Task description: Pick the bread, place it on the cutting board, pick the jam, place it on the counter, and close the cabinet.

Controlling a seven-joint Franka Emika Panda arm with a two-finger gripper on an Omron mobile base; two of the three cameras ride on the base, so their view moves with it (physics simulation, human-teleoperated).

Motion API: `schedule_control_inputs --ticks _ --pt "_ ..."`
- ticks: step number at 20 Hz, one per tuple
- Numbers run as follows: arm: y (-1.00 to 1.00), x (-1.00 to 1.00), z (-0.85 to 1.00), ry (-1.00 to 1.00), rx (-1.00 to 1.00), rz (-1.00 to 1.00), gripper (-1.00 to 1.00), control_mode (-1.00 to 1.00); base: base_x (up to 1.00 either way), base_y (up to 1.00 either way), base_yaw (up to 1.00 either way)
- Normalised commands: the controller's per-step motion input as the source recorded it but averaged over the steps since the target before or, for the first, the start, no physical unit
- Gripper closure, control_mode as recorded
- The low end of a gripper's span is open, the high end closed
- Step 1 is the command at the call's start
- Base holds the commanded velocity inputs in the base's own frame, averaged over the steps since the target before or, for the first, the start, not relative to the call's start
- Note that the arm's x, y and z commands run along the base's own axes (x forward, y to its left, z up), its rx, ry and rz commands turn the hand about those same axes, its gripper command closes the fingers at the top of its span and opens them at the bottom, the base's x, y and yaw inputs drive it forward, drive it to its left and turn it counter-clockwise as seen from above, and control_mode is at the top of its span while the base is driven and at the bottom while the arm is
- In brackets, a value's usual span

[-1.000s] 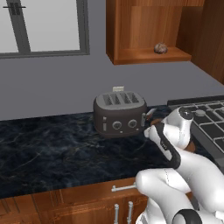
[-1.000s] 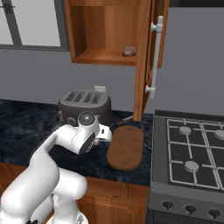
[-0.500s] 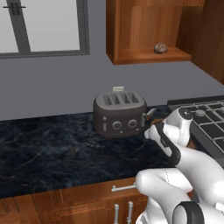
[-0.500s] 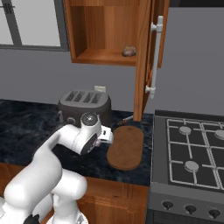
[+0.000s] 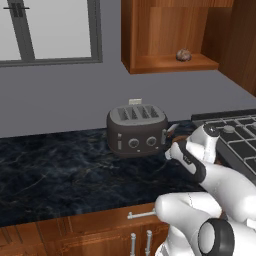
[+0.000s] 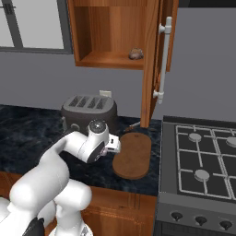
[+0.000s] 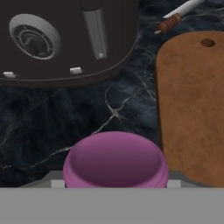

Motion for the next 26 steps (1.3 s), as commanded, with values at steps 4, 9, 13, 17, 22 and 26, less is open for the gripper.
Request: schedule_control_inputs --ticks 4,9,13,17,22,26 --pt "0.04 0.06 -0.25 -0.01 0.00 0.00 1.00 -1.00 0.00 0.00 0.00" --pt "0.08 0.10 -0.22 -0.03 0.00 0.00 1.00 -1.00 0.00 0.00 0.00" --pt "0.14 0.10 -0.23 -0.02 0.00 0.00 1.00 -1.00 0.00 0.00 0.00" --pt "0.11 0.07 -0.22 -0.04 0.00 0.00 1.00 -1.00 0.00 0.00 0.00" --pt "0.07 0.05 -0.18 -0.06 0.00 0.00 1.00 -1.00 0.00 0.00 0.00" --pt "0.07 0.01 -0.21 -0.06 0.00 0.00 1.00 -1.00 0.00 0.00 0.00"
